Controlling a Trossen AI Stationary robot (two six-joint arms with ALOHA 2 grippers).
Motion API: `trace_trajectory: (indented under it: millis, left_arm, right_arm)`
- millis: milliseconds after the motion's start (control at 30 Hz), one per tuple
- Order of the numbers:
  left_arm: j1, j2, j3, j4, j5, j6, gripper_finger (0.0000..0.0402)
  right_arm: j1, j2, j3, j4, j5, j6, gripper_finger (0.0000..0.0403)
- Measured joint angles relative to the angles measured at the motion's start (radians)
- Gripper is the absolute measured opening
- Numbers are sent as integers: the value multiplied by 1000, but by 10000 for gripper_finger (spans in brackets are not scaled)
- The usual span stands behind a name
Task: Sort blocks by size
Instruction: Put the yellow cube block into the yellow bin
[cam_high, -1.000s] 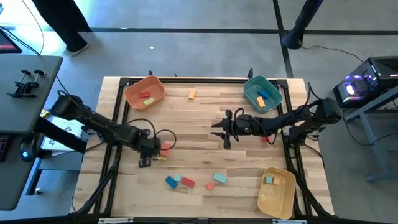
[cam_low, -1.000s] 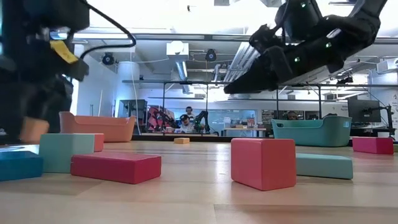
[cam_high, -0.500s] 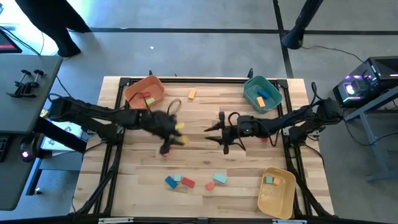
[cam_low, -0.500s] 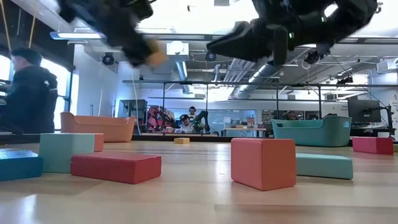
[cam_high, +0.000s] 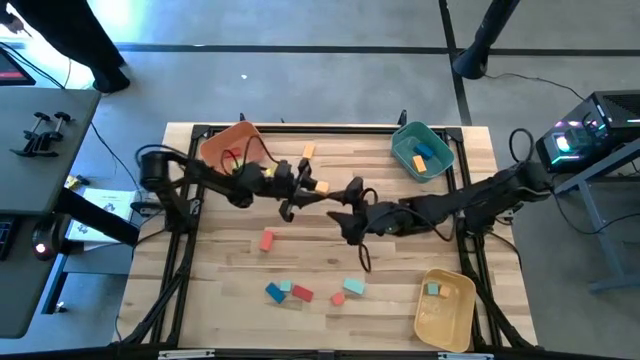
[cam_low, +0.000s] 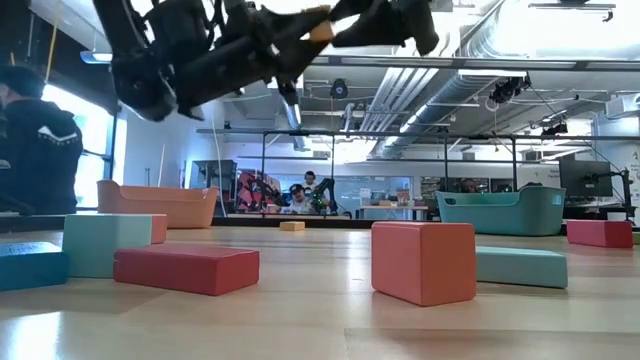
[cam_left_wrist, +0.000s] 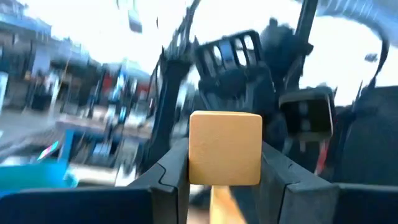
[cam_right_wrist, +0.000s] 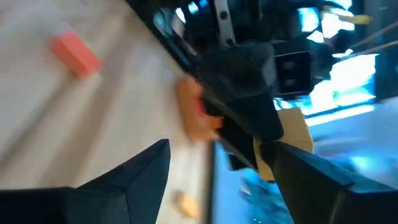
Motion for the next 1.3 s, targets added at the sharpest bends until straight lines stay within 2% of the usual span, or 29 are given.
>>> trace_trajectory:
  millis: [100, 300, 400, 533, 733, 1100, 1300]
  left_arm:
    - [0, 31, 17, 15, -16, -63, 97]
    - [-9, 37, 22, 18, -28, -68, 97]
    - [-20, 30, 42, 32, -32, -73, 97]
    - [-40, 33, 76, 30, -17, -63, 97]
    - [-43, 32, 100, 29, 13, -64, 97]
    - [-43, 32, 96, 20, 14, -91, 98]
    - [-43, 32, 96, 10, 6, -95, 165]
  right_arm:
    - [33, 4, 27, -45, 135, -68, 266]
    - [88, 0, 66, -15, 294, -150, 255]
    - [82, 4, 65, -19, 296, -152, 255]
    - [61, 3, 64, -14, 230, -132, 255]
    - [45, 3, 63, 47, 234, -91, 244]
    - [45, 1, 62, 57, 152, -97, 132]
    - [46, 2, 62, 41, 133, -13, 132]
